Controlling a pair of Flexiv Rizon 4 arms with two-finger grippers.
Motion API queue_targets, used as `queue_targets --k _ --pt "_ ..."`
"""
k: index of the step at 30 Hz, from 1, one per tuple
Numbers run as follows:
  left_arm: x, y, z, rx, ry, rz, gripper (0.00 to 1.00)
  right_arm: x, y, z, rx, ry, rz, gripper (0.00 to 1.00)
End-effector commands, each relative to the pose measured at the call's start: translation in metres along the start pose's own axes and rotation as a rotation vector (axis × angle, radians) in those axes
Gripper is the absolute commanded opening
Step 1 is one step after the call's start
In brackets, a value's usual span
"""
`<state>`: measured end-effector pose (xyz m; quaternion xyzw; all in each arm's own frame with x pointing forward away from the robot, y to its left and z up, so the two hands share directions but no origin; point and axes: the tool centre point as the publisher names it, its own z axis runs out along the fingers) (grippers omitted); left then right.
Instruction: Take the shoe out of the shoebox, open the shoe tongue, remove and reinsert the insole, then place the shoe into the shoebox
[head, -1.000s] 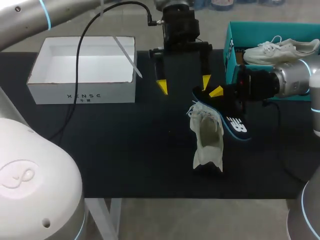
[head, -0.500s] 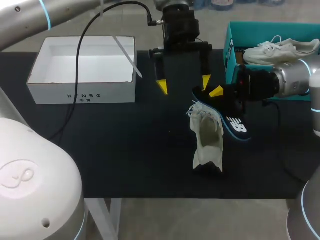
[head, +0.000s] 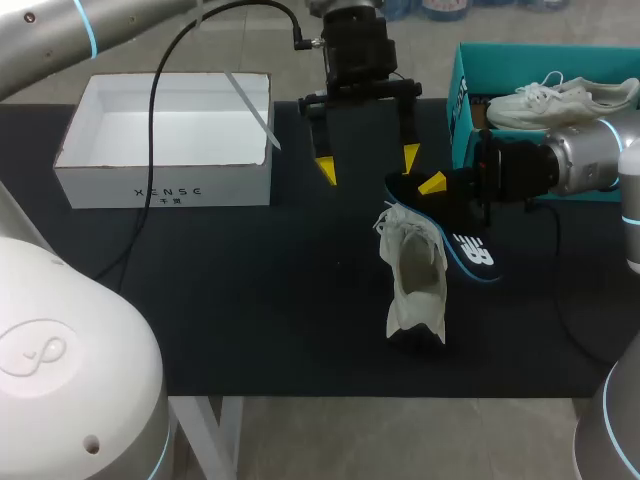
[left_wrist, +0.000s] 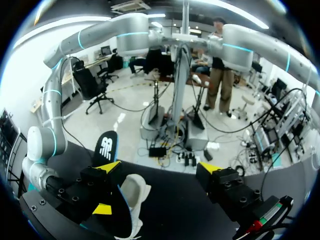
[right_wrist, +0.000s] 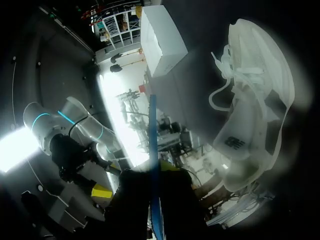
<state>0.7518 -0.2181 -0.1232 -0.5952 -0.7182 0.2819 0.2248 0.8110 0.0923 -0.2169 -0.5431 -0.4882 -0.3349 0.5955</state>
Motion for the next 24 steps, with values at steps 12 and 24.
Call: queue_targets --k 12,24 --pt "-0.007 0.015 0.002 -0.399 -0.059 0.035 1.00 0.000 -0.001 0.001 -0.002 -0.002 0.001 0.00" --pt "-0.017 0.048 -0.018 -0.457 -0.108 -0.002 1.00 0.000 -0.001 0.001 -0.002 -0.002 0.001 0.00"
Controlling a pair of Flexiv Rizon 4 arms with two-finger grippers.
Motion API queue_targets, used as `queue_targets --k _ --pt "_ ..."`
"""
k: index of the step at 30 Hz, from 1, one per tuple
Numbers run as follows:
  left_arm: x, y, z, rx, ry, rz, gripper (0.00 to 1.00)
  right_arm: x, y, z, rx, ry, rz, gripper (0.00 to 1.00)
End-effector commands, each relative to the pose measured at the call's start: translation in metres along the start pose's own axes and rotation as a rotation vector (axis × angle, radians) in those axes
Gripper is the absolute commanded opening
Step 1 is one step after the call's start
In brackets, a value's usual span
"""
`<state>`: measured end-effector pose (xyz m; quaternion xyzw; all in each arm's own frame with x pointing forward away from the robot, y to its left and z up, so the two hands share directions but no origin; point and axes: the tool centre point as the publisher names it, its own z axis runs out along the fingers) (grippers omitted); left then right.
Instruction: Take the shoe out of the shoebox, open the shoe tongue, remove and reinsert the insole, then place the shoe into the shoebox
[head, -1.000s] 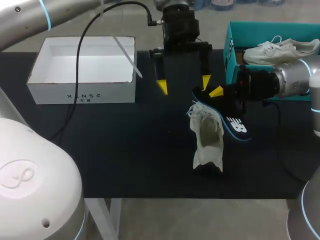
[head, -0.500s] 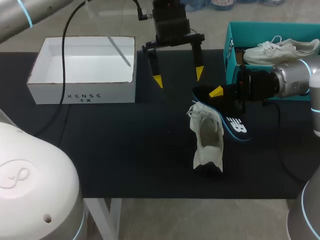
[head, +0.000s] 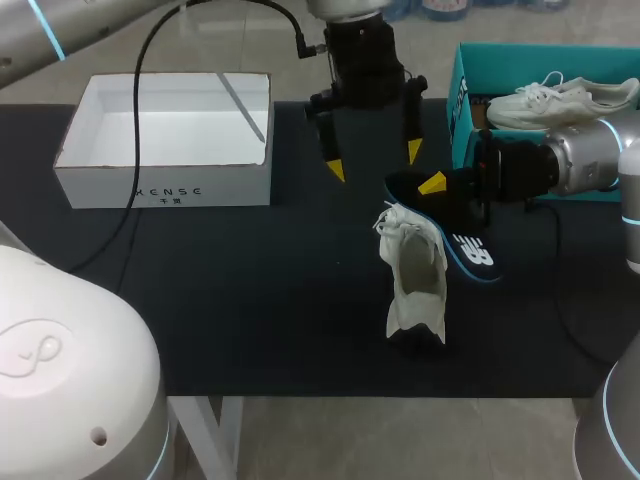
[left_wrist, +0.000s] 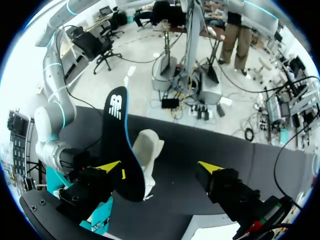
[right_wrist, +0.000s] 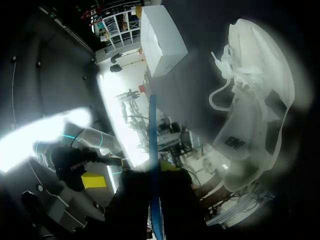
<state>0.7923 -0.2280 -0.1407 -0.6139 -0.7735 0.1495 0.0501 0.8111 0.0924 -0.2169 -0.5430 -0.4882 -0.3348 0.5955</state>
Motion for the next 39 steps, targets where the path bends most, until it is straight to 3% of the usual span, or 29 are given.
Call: queue_targets --k 1,6,12,39 --pt "-0.002 0.014 -0.001 -0.033 0.014 0.001 1.00 0.000 -0.001 0.001 -0.002 -0.002 0.001 0.00" --pt "-0.009 0.038 -0.006 -0.086 0.027 -0.003 1.00 0.000 -0.001 0.001 -0.002 -0.002 0.001 0.00" --pt "-0.011 0.053 -0.013 -0.135 0.029 -0.003 1.00 0.000 -0.001 0.001 -0.002 -0.002 0.001 0.00" --pt "-0.011 0.055 -0.012 -0.148 0.013 -0.020 1.00 0.000 -0.001 0.001 -0.002 -0.002 0.001 0.00"
